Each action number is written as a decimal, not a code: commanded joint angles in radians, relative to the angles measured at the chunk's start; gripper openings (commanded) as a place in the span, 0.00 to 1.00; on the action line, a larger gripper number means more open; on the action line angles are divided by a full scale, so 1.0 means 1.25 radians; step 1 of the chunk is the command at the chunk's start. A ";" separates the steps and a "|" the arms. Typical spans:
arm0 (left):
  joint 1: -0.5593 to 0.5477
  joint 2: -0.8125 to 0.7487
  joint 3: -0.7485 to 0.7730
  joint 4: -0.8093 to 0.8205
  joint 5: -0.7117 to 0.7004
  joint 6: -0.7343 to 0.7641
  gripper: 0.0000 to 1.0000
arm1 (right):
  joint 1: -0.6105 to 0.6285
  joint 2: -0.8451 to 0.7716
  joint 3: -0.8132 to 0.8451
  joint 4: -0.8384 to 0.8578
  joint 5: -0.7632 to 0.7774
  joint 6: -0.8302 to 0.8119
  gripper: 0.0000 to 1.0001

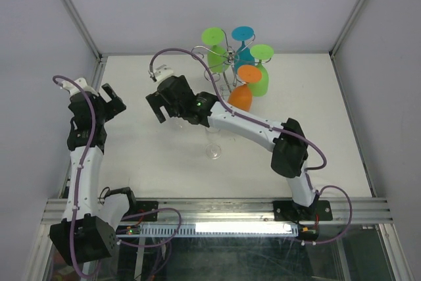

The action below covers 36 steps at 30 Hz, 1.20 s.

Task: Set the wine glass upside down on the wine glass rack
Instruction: Pick up the wine glass at the center of the board.

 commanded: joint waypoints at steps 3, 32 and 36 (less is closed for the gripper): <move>0.007 -0.026 -0.011 0.028 0.027 0.001 0.99 | 0.001 0.054 0.094 0.024 0.147 0.041 1.00; 0.011 -0.039 -0.020 0.039 0.060 0.020 0.99 | -0.073 0.150 0.087 0.083 0.056 0.092 0.78; 0.012 -0.037 -0.023 0.044 0.074 0.017 0.99 | -0.074 0.149 0.081 0.090 0.050 0.069 0.69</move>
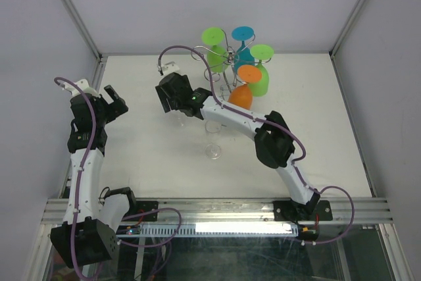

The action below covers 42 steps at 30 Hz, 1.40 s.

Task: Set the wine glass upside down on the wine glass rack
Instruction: Pick up the wine glass at the center of the board.

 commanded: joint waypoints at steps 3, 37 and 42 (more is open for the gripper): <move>0.010 -0.021 -0.007 0.050 0.038 0.008 0.99 | -0.004 -0.014 -0.006 0.053 -0.013 -0.021 0.59; 0.010 -0.050 -0.038 0.129 0.155 -0.037 0.99 | 0.116 -0.204 -0.053 0.134 0.013 -0.181 0.26; 0.010 -0.053 -0.038 0.152 0.241 -0.040 0.99 | 0.126 -0.246 -0.051 0.140 0.032 -0.203 0.26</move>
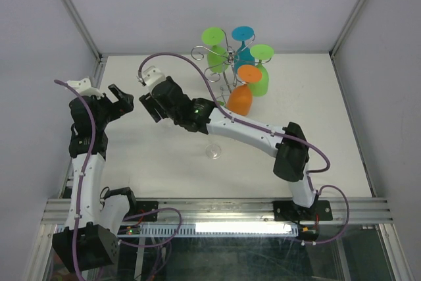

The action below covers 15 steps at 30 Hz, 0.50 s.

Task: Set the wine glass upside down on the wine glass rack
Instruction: Pick up the wine glass at the center of the board.

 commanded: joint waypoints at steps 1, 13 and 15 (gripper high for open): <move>0.010 -0.016 -0.001 0.059 0.107 -0.011 0.99 | 0.008 -0.109 0.016 0.080 0.036 -0.035 0.26; 0.005 -0.048 0.018 0.055 0.266 -0.124 0.99 | 0.013 -0.236 -0.047 0.176 0.046 -0.074 0.25; 0.000 -0.055 0.010 0.075 0.284 -0.166 0.99 | 0.013 -0.254 -0.066 0.207 0.051 -0.085 0.25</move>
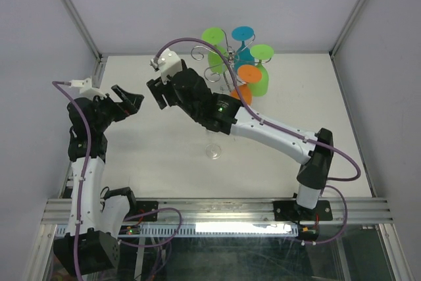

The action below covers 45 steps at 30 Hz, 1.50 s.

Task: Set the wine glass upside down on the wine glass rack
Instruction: Pick up the wine glass at the center of the board, then turn the wine glass upside down at the wine rack.

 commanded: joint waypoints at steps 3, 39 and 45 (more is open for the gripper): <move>-0.015 -0.034 -0.007 0.119 0.109 -0.161 0.99 | 0.006 -0.115 -0.061 0.204 0.023 -0.043 0.25; -0.149 -0.009 -0.096 0.404 0.108 -0.337 0.00 | 0.005 -0.238 -0.226 0.382 -0.087 0.032 0.27; -0.150 -0.002 -0.086 0.430 0.137 -0.290 0.00 | 0.006 -0.260 -0.226 0.348 -0.088 0.038 0.64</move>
